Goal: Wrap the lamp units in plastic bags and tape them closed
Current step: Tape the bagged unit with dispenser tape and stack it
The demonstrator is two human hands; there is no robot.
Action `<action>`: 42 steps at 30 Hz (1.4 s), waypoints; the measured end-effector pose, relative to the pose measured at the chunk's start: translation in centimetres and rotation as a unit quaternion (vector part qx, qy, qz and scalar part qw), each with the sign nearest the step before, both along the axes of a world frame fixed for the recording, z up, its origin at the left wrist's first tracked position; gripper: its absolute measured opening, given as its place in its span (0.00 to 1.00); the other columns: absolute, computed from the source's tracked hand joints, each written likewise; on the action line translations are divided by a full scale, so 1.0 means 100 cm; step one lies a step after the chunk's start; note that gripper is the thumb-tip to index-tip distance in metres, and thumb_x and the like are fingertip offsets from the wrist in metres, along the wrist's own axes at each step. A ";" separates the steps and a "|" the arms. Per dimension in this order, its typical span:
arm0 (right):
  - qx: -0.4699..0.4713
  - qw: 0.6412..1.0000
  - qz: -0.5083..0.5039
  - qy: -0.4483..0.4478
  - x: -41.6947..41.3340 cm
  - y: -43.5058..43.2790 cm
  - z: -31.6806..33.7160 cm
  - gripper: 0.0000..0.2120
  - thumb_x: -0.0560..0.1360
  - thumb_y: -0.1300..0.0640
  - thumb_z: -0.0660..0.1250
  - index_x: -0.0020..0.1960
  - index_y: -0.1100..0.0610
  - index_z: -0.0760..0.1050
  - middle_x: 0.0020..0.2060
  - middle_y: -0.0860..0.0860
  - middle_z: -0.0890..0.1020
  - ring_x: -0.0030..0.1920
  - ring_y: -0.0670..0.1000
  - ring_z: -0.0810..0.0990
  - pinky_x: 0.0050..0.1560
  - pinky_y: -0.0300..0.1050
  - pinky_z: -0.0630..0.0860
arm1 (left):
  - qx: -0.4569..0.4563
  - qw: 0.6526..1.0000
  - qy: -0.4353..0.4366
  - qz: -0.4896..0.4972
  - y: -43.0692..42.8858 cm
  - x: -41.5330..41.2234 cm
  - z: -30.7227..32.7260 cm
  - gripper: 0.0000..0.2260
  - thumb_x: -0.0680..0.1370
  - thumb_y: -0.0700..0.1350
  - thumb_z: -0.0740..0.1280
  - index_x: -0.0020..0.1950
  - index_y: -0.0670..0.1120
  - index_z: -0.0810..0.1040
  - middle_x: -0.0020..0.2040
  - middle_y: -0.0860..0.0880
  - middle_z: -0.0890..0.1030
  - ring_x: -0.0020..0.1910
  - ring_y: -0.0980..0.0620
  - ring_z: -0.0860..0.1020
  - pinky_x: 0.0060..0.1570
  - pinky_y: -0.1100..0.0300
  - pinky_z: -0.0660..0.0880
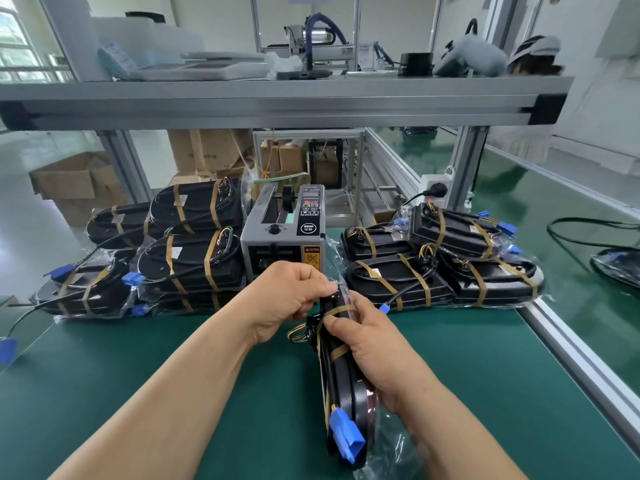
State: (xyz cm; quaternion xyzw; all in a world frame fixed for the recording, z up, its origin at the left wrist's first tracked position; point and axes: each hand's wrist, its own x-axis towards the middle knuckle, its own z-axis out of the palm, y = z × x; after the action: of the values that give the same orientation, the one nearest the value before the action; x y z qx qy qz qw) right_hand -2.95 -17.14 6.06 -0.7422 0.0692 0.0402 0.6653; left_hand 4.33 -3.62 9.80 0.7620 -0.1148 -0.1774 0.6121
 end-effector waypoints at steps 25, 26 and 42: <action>0.013 1.000 0.011 -0.011 -0.001 -0.001 0.001 0.20 0.67 0.49 0.66 0.57 0.56 0.74 0.45 0.57 0.81 0.45 0.50 0.76 0.55 0.54 0.75 | 0.037 0.992 -0.106 0.052 -0.008 0.001 -0.013 0.09 0.74 0.41 0.74 0.35 0.46 0.78 0.27 0.56 0.75 0.24 0.62 0.69 0.27 0.70 0.66; 0.014 1.000 0.013 -0.015 -0.001 0.000 0.001 0.21 0.67 0.49 0.66 0.57 0.56 0.74 0.48 0.61 0.81 0.46 0.51 0.76 0.58 0.58 0.75 | 0.047 0.990 -0.117 0.059 -0.008 0.001 -0.014 0.08 0.74 0.42 0.75 0.37 0.46 0.78 0.28 0.55 0.74 0.25 0.60 0.69 0.29 0.68 0.67; -0.036 0.999 0.014 -0.016 -0.005 -0.004 0.005 0.24 0.67 0.45 0.66 0.63 0.42 0.74 0.54 0.45 0.84 0.58 0.49 0.81 0.65 0.53 0.74 | -0.034 0.996 0.037 0.078 -0.008 -0.009 -0.018 0.10 0.71 0.45 0.78 0.48 0.44 0.83 0.42 0.46 0.84 0.35 0.55 0.78 0.35 0.65 0.74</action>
State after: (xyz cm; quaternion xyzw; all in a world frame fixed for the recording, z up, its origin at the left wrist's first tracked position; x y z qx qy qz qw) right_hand -3.42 -17.54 6.53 -0.7673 0.0496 0.0352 0.6384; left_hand 3.41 -4.44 7.99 0.7400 -0.0387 -0.1533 0.6537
